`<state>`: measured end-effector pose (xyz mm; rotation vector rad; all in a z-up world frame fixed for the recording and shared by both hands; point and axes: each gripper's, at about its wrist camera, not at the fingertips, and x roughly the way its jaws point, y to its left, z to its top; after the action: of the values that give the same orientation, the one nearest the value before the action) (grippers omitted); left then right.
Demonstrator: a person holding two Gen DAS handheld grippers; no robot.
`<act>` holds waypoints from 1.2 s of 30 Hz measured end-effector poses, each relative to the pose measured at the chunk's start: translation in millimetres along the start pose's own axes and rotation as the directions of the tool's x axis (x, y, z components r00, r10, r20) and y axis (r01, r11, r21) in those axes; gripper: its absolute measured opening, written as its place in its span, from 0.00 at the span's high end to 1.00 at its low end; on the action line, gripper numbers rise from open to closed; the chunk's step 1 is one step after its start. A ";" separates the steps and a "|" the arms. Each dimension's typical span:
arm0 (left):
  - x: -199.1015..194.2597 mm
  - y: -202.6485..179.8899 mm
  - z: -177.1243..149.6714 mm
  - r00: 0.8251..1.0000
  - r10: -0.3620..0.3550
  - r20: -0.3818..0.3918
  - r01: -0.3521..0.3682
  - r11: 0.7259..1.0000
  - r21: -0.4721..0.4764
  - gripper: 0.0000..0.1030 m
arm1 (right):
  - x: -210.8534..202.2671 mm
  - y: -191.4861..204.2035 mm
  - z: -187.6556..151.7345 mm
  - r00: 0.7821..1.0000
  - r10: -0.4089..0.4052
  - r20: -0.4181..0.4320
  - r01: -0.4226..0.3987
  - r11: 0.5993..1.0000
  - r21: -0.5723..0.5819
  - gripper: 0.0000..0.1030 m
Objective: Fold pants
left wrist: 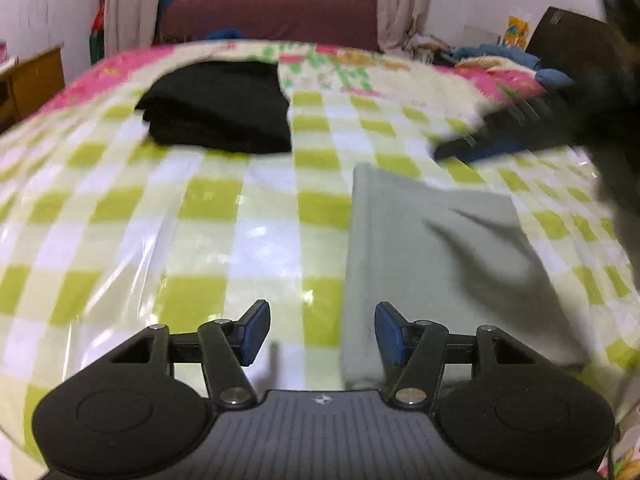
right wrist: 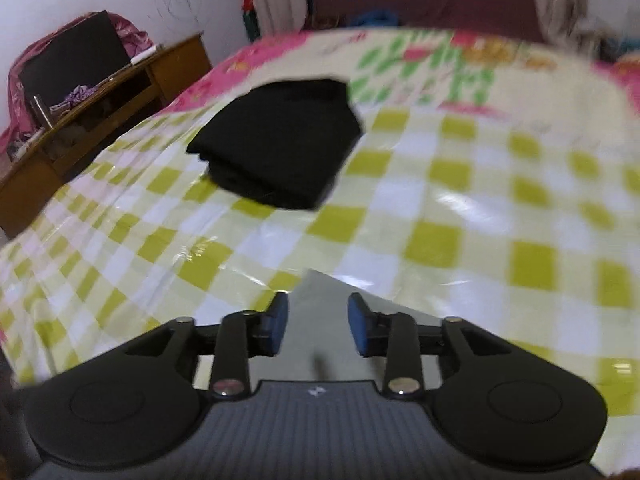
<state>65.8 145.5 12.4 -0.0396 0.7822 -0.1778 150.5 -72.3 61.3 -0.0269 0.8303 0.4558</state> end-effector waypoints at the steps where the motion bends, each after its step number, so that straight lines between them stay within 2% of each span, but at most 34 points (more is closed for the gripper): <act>1: 2.1 -5.3 2.9 1.000 -0.001 0.011 0.001 1.000 0.009 0.31 | -4.1 -4.8 -7.1 1.000 -0.019 -0.001 0.019 1.000 0.002 0.56; 4: 18.8 -20.0 8.2 0.999 -0.035 0.009 0.034 0.999 0.016 0.31 | -12.6 -29.9 -44.8 0.998 -0.062 -0.026 0.064 0.994 0.091 0.57; 7: 48.3 -33.4 0.1 0.998 0.004 -0.069 0.001 0.997 0.071 0.31 | -2.6 -50.7 -84.6 0.989 -0.082 -0.120 0.104 0.975 0.197 0.56; 9: 54.3 -38.2 -7.0 0.997 0.015 -0.074 -0.007 0.995 0.103 0.29 | 4.0 -58.3 -107.0 0.987 -0.049 -0.156 0.089 0.961 0.260 0.54; 11: 48.0 -40.2 -5.5 0.998 0.027 -0.063 -0.020 0.994 0.107 0.29 | -4.9 -63.1 -113.1 0.993 -0.032 -0.110 0.064 0.950 0.305 0.55; 13: 42.4 -41.8 -2.7 0.998 0.039 -0.048 -0.034 0.994 0.107 0.29 | -10.2 -72.9 -114.7 0.998 0.026 -0.065 0.001 0.921 0.389 0.52; 16: 44.5 -39.4 -2.2 0.997 0.057 -0.055 -0.052 0.994 0.097 0.29 | -2.8 -83.2 -113.0 0.997 0.025 -0.067 0.004 0.913 0.408 0.51; 18: 52.1 -38.7 -4.4 0.995 0.048 -0.082 -0.041 0.996 0.082 0.29 | 4.1 -89.9 -113.0 0.997 0.054 -0.051 -0.026 0.899 0.436 0.51; 19: 54.0 -40.5 -5.5 0.995 0.047 -0.090 -0.041 0.997 0.071 0.29 | 7.1 -92.0 -111.6 0.997 0.059 -0.045 -0.034 0.898 0.439 0.54; 21: 55.6 -50.0 -7.8 0.994 0.024 -0.103 -0.017 0.998 0.067 0.29 | 10.2 -95.5 -106.9 0.998 0.053 -0.046 -0.029 0.908 0.419 0.71; 23: 58.5 -66.3 -10.2 0.994 0.024 -0.106 -0.012 0.993 0.119 0.28 | 15.8 -107.1 -101.7 0.997 0.043 -0.060 -0.016 0.916 0.400 0.81; 26: 64.5 -83.5 -10.5 0.994 0.040 -0.097 -0.022 0.985 0.174 0.26 | 20.5 -129.3 -91.4 0.996 0.024 -0.090 0.014 0.920 0.392 0.90; 28: 65.0 -82.6 -7.9 0.994 0.033 -0.106 -0.016 0.987 0.160 0.25 | 18.0 -134.0 -86.7 0.992 0.037 -0.118 0.010 0.927 0.376 0.88; 29: 62.5 -79.1 -6.6 0.993 0.027 -0.112 -0.010 0.989 0.149 0.25 | 11.1 -130.8 -86.4 0.992 0.018 -0.122 0.027 0.936 0.352 0.83; 30: 57.1 -75.3 -5.5 0.993 0.022 -0.113 -0.006 0.990 0.141 0.25 | 2.3 -125.4 -87.1 0.993 -0.014 -0.114 0.051 0.944 0.327 0.78; 32: 40.0 -69.7 -5.5 0.995 0.028 -0.091 -0.015 0.991 0.133 0.25 | -23.6 -106.9 -91.6 0.997 -0.055 -0.052 0.066 0.966 0.251 0.78; 34: 27.2 -66.8 -3.3 0.998 0.034 -0.059 -0.026 0.991 0.131 0.25 | -43.4 -92.4 -100.9 1.000 -0.019 0.015 0.015 0.970 0.244 0.77; 36: 22.6 -68.1 3.5 0.999 0.032 -0.009 -0.031 0.990 0.140 0.24 | -44.5 -80.6 -112.5 0.998 0.051 0.027 -0.056 0.963 0.262 0.76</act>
<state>74.1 74.5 6.0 0.1068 0.7796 -0.2026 77.4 -184.3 4.4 0.2463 0.8673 0.3927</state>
